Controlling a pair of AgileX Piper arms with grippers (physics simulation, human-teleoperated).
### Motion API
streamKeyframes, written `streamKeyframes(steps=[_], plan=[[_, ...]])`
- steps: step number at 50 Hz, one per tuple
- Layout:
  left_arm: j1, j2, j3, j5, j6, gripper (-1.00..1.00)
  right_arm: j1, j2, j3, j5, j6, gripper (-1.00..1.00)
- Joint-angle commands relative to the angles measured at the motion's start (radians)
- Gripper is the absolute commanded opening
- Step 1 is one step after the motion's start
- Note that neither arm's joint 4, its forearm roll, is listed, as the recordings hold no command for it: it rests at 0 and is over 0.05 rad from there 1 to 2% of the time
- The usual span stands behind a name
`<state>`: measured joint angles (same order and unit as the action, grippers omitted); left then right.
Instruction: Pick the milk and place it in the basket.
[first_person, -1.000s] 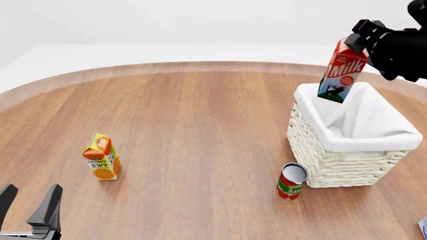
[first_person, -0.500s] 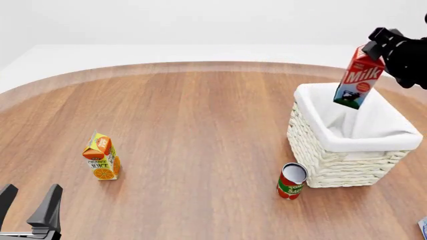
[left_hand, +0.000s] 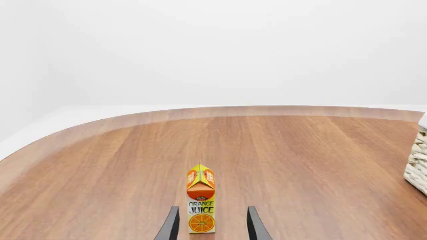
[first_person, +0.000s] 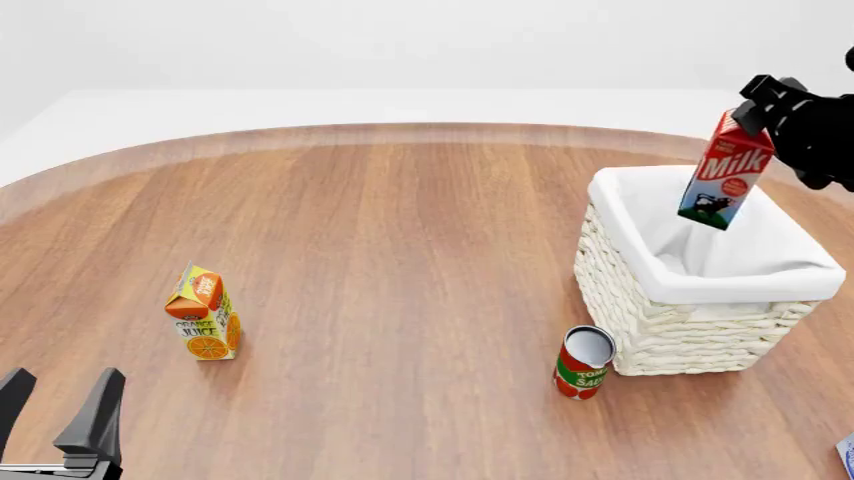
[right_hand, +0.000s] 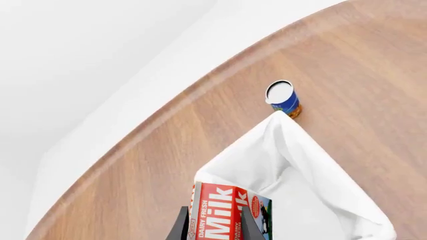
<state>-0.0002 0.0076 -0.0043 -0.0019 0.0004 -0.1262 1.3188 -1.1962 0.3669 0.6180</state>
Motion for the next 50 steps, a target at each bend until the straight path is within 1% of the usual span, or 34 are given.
streamKeyframes(steps=[1, 30, 50], plan=[[0.000, 0.000, 0.000, 0.000, 0.000, 1.00, -0.021, 0.001, 0.001, -0.023, 0.001, -1.00], [0.000, 0.000, 0.000, 0.000, -0.001, 1.00, -0.053, 0.070, 0.037, -0.085, -0.015, -1.00], [0.000, 0.000, 0.000, 0.000, 0.000, 1.00, -0.064, 0.094, 0.046, -0.107, -0.022, -1.00]])
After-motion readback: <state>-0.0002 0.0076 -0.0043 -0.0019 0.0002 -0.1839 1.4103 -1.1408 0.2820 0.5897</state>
